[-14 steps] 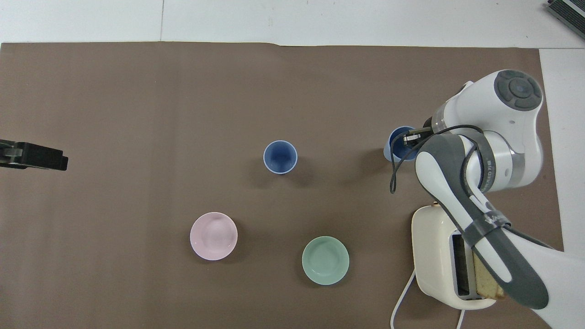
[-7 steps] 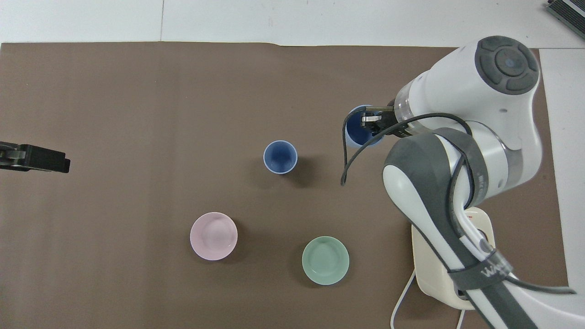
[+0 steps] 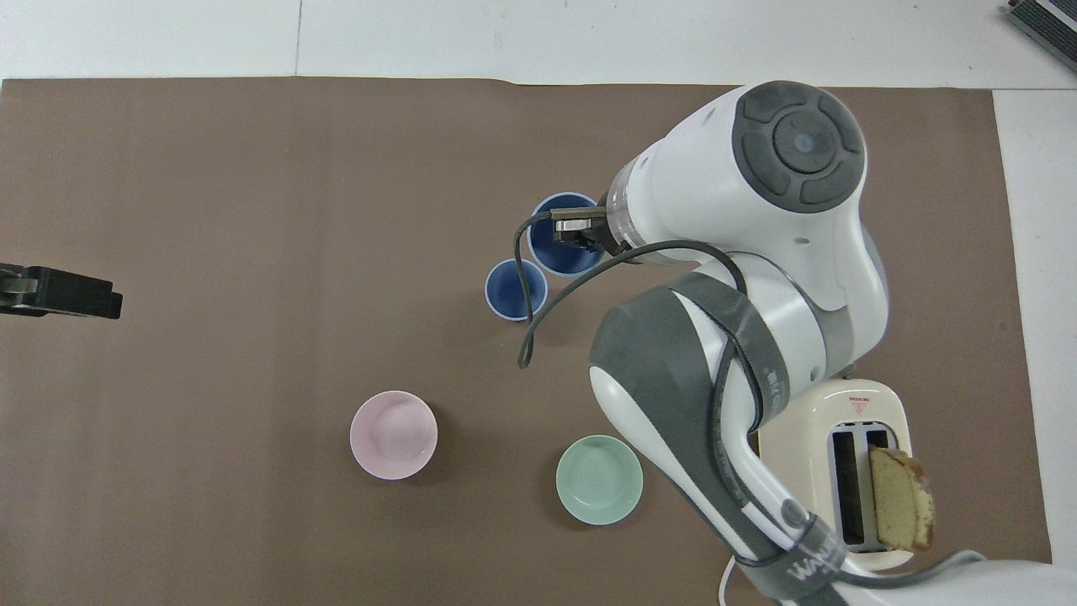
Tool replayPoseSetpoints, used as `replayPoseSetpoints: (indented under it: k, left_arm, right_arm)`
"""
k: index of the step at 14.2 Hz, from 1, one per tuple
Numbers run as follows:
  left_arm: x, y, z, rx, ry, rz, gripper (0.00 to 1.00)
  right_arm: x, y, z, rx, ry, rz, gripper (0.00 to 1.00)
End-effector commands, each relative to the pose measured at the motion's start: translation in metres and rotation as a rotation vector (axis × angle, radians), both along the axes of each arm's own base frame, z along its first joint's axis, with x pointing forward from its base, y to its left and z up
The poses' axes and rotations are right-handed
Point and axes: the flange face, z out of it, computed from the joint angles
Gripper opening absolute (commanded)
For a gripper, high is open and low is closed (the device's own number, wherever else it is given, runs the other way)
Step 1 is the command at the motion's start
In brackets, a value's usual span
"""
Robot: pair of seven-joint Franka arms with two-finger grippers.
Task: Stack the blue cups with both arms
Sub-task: 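Lift the blue cup with the right gripper over the placed cup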
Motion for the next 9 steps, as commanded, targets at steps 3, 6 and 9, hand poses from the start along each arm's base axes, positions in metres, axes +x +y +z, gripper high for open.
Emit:
replayPoseSetpoints:
  k: [3,6,9]
  left_arm:
    - [-0.007,0.008,0.001,-0.006,0.008,0.023,1.0]
    - [-0.007,0.008,0.001,-0.006,0.008,0.023,1.0]
    - [-0.008,0.008,0.001,-0.006,0.007,0.023,1.0]
  right_arm:
    - [0.006,0.049,-0.041,0.025,0.012,0.001,0.0]
    - [0.01,0.049,-0.06,0.017,0.037,-0.002,0.0]
    - [0.009,0.05,-0.066,0.013,0.052,-0.011,0.0]
